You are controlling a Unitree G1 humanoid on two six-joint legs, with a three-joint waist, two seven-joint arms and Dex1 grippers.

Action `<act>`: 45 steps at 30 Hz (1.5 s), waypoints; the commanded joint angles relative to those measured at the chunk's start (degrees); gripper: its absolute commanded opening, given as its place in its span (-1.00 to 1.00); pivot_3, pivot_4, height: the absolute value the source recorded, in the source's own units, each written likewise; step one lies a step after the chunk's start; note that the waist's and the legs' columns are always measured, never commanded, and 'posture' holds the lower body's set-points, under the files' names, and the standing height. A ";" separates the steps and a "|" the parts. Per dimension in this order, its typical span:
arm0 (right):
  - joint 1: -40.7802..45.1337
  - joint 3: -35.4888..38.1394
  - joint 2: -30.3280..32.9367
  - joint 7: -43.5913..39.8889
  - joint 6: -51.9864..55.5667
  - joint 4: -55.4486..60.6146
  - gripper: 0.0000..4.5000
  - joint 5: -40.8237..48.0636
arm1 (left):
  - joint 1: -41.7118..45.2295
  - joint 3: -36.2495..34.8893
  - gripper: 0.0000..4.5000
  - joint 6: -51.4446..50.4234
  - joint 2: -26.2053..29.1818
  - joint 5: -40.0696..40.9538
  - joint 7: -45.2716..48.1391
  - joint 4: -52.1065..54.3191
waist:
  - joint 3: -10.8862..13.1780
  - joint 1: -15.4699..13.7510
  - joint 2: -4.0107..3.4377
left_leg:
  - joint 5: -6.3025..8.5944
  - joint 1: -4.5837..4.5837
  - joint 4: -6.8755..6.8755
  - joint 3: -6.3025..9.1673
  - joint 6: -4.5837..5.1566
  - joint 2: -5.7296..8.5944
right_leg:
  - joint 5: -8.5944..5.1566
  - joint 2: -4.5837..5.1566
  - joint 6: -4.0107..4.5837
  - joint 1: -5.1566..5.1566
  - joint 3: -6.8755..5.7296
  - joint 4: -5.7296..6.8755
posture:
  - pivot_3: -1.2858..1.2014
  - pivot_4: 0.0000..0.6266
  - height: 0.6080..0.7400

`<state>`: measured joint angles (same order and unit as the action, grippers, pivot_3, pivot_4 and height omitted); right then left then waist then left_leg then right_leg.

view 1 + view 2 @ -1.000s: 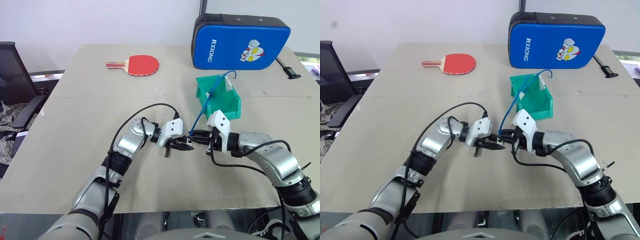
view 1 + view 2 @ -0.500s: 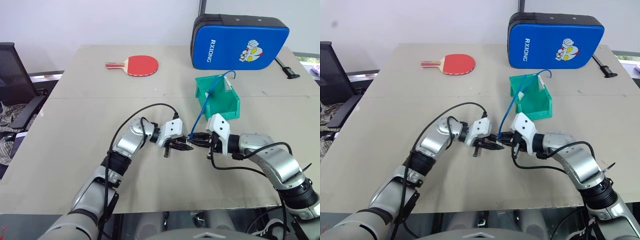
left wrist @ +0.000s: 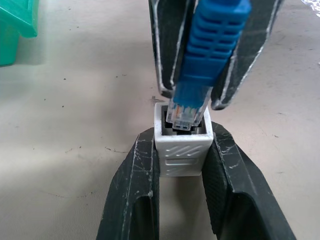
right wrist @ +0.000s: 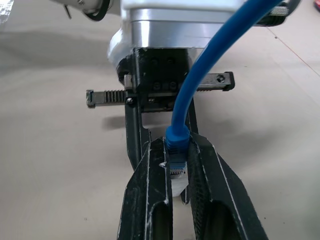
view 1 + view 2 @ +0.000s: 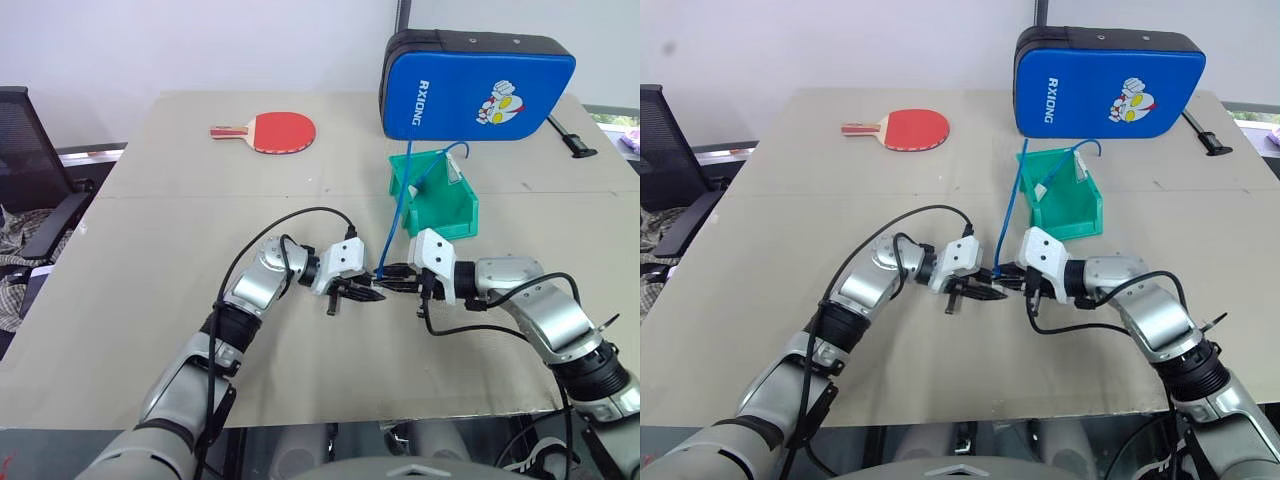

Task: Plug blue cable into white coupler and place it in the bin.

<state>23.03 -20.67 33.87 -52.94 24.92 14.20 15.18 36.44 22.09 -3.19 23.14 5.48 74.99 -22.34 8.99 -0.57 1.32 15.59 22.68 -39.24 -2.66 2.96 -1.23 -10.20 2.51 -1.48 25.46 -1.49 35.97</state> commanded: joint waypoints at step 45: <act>35.44 21.91 -2.06 12.00 16.10 -51.06 -0.07 3.91 | -27.88 -24.37 1.00 -19.88 2.70 22.59 -27.25 49.11 | -0.11 0.56 -0.23 | -0.01 0.08 0.13 -0.12 -0.02 0.06 | 0.08 0.21 0.25 0.07 0.07 -0.06 | 0.03 -0.52 0.87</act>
<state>55.69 1.59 31.36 -38.91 44.34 -34.32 20.81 8.53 -2.05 -23.73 25.89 26.89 48.30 24.22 8.89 -0.01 1.09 15.58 22.79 -39.07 -2.76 2.94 -1.19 -10.09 2.71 -1.27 25.55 -1.43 35.90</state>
